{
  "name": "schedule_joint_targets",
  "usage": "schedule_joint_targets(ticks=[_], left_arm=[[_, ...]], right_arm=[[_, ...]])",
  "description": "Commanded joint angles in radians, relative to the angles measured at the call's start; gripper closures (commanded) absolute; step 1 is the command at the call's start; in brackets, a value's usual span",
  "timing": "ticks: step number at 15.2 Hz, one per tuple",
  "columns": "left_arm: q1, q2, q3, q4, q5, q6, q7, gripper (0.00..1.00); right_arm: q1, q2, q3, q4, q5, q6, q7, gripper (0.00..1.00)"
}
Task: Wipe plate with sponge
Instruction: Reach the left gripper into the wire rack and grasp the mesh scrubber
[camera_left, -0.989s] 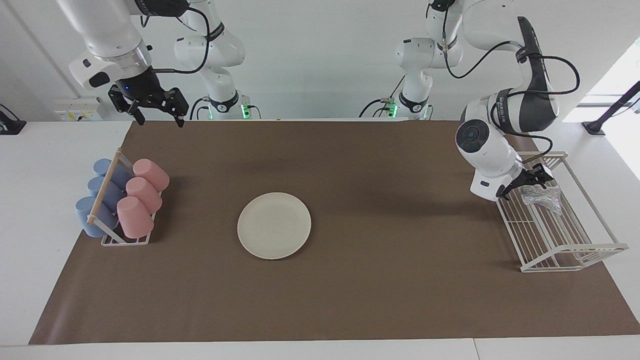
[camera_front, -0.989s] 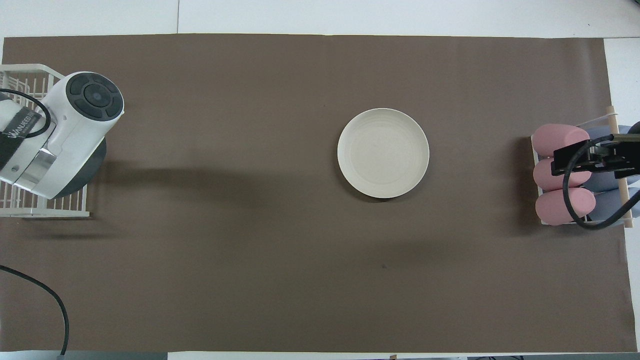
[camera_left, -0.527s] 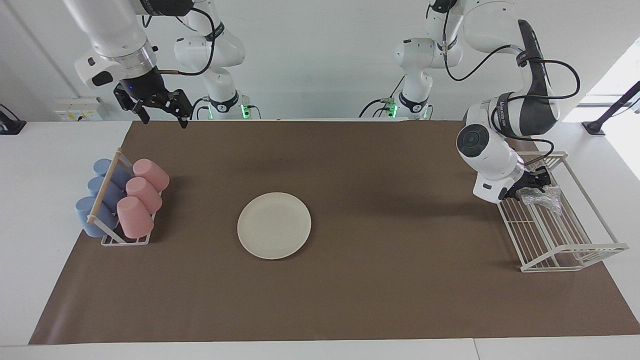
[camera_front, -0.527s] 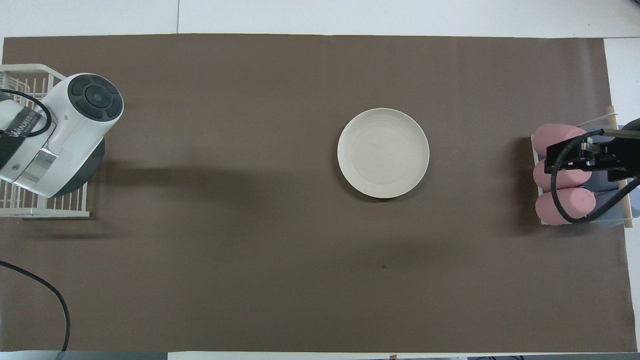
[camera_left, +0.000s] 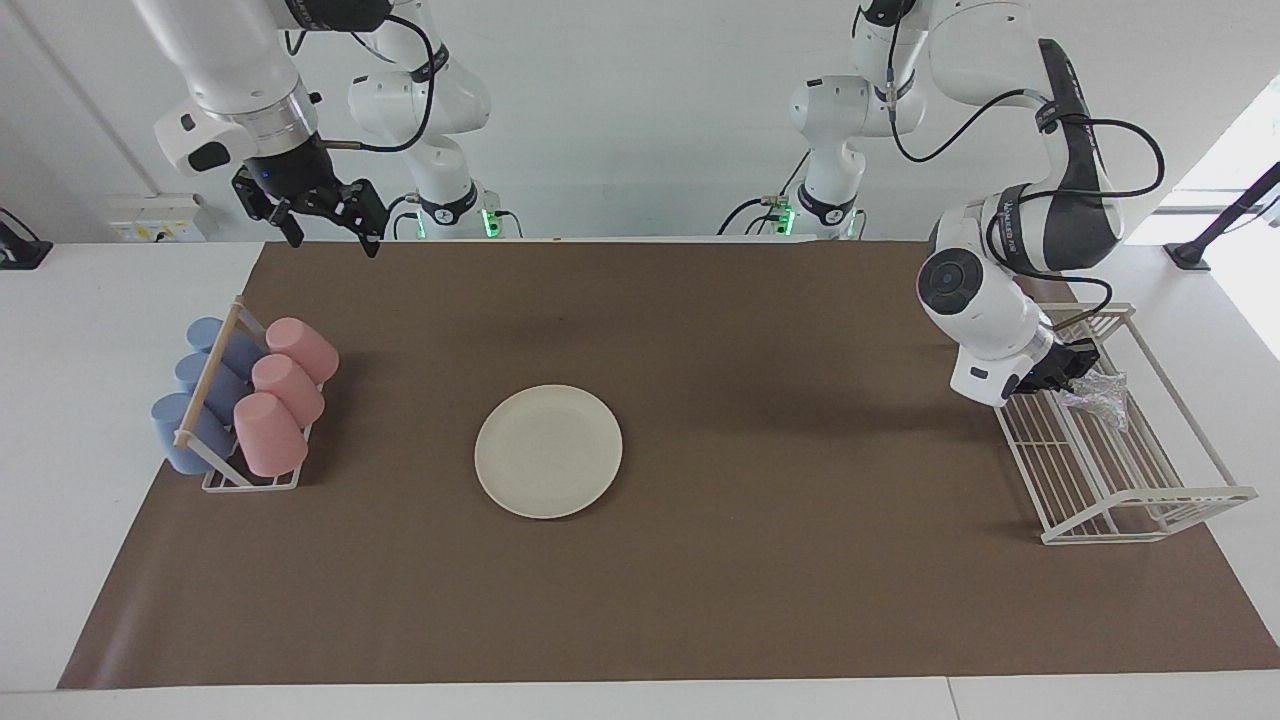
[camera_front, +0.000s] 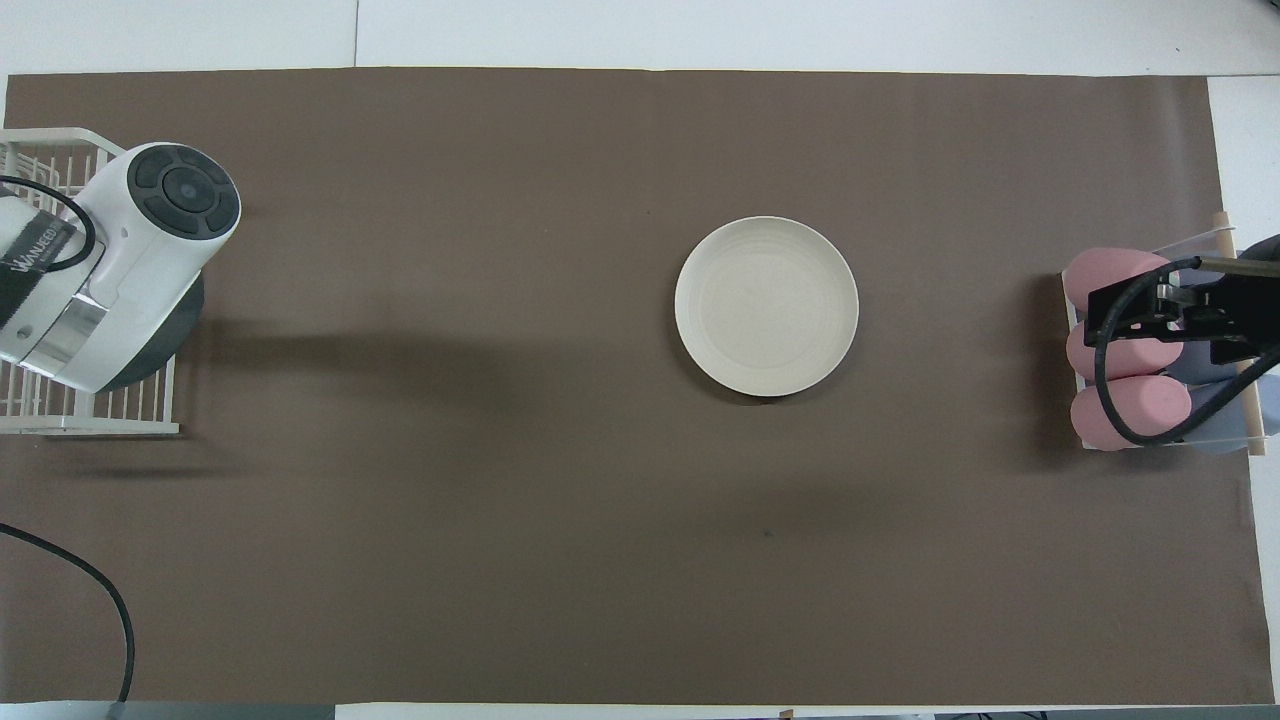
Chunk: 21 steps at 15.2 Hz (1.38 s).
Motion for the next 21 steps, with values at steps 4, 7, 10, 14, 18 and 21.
schedule_joint_targets(ticks=[4,7,10,14,18,21], left_arm=[[-0.005,0.004,-0.005,0.205,-0.148,-0.117,0.104,1.0],[-0.011,-0.002,-0.008,0.368,-0.352,-0.278,0.164,1.0],[0.001,-0.074,0.0,0.393,-0.61,-0.361,0.164,1.0],[0.09,-0.14,0.007,0.399,-1.009,-0.395,0.147,1.0],[0.142,-0.188,0.009,0.356,-1.322,-0.394,0.068,1.0],[0.187,-0.275,0.014,0.191,-1.57,-0.336,0.058,1.0]], right_arm=[[-0.007,-0.001,0.0,0.001,0.014,0.036,0.127,0.0],[-0.007,-0.004,0.0,-0.002,0.019,0.033,0.295,0.0],[-0.004,-0.012,0.0,-0.017,0.097,0.021,0.551,0.0],[0.031,-0.035,0.0,-0.028,0.163,-0.013,0.907,0.0],[0.125,-0.062,0.0,-0.031,0.162,-0.108,1.077,0.0],[0.152,-0.066,0.002,-0.04,0.165,-0.13,1.09,0.0]])
